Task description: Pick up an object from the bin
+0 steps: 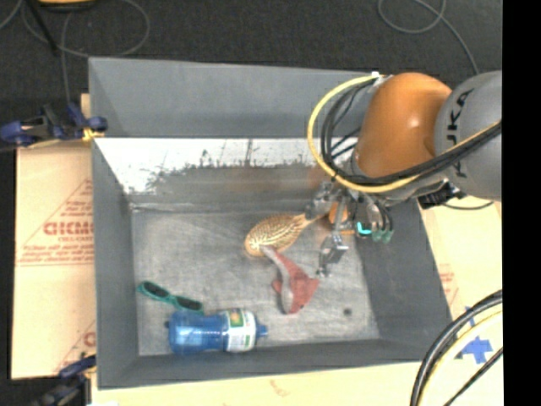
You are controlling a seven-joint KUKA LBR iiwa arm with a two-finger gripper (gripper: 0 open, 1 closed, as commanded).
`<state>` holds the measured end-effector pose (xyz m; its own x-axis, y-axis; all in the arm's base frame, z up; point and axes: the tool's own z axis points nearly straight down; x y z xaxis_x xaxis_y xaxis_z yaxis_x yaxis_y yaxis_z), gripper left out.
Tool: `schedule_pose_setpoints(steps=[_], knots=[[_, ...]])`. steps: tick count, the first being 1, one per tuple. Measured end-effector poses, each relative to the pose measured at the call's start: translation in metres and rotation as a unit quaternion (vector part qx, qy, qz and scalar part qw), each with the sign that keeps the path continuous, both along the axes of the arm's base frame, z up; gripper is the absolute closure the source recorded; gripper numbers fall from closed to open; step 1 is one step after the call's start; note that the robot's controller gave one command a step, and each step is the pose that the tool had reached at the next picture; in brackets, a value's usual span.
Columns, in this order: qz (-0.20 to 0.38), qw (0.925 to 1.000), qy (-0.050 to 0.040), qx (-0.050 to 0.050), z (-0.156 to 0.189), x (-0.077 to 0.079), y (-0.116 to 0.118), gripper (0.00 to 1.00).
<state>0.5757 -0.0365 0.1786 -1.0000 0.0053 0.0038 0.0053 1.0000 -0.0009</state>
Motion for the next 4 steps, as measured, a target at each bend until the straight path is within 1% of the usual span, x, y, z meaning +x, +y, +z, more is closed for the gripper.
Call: schedule_pose_setpoints(steps=[1, 2, 3, 4], knots=[[0.0, 1.0, -0.004, 0.0, 0.004, 0.002, 0.0, 0.0], [0.027, 0.9996, -0.008, -0.001, -0.035, 0.026, 0.038, 0.0], [0.112, 0.9935, -0.019, 0.0, -0.096, 0.018, 0.076, 1.0], [0.112, 0.9935, -0.019, 0.0, -0.096, 0.018, 0.076, 1.0]])
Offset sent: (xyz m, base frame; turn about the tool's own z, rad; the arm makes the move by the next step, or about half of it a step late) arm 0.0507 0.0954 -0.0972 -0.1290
